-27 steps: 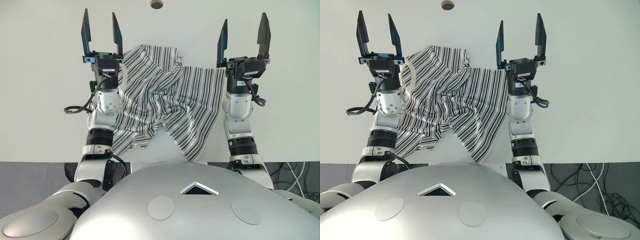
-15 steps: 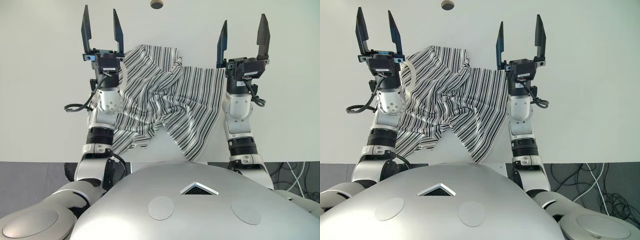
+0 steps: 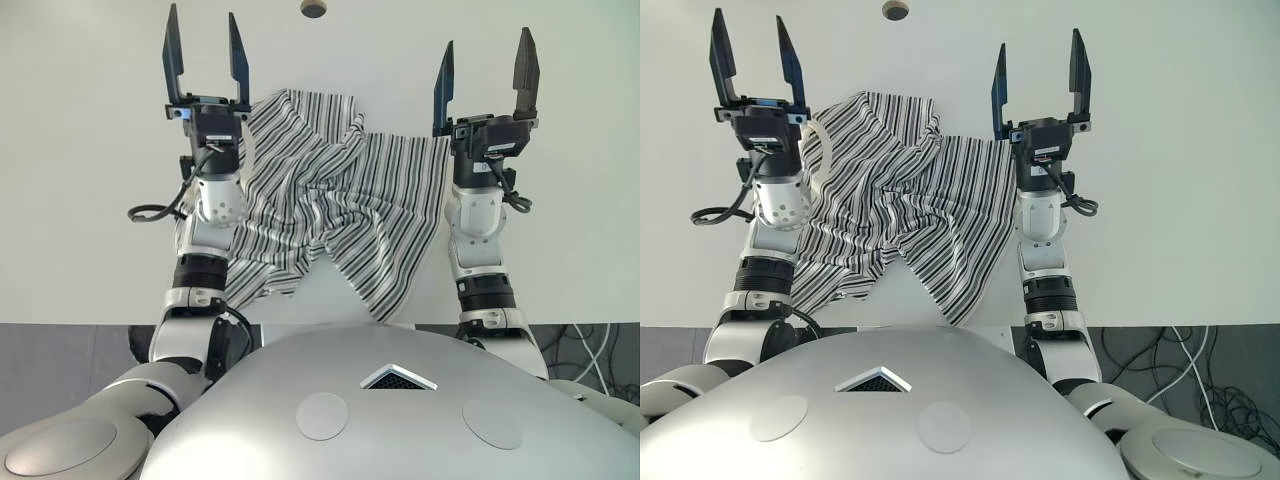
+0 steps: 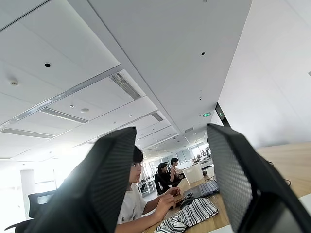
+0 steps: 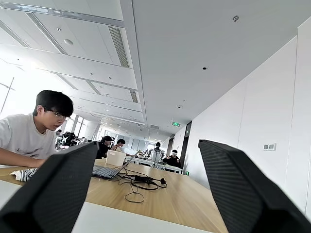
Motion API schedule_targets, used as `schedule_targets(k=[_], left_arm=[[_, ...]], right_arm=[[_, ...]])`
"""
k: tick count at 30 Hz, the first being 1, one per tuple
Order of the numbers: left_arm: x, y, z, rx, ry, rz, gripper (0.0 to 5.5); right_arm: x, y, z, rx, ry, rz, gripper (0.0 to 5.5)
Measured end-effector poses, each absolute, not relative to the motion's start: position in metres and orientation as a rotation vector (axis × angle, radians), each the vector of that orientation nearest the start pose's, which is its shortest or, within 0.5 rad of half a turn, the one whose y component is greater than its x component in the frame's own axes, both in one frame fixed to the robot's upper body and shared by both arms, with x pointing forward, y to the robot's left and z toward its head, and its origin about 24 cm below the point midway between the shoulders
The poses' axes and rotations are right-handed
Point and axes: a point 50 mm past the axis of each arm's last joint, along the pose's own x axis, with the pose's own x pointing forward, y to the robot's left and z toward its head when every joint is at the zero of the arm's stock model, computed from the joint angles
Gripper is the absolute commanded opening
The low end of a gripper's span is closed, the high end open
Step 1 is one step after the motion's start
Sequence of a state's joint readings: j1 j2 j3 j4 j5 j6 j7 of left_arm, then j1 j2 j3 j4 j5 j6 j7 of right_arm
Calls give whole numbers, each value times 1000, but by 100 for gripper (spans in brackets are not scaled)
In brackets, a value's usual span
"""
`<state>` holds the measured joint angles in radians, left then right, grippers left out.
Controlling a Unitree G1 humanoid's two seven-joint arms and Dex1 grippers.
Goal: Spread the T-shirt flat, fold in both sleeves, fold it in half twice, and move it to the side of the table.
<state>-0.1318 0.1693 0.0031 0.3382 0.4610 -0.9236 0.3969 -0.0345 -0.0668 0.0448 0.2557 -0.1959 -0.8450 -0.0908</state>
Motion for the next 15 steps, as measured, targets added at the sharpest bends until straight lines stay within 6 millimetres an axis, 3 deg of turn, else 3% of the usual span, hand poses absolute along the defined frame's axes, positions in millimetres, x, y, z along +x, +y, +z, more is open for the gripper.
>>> schedule_targets(k=[9, 13, 15], left_arm=[[249, 157, 79, 422, -751, 24, 270], [257, 172, 66, 586, -588, -89, 270], [258, 186, 67, 698, -531, -146, 270]], right_arm=[[239, -136, 63, -229, -579, 158, 386], [249, -162, 53, -444, -406, 209, 386], [250, -176, 68, -495, -395, 262, 386]])
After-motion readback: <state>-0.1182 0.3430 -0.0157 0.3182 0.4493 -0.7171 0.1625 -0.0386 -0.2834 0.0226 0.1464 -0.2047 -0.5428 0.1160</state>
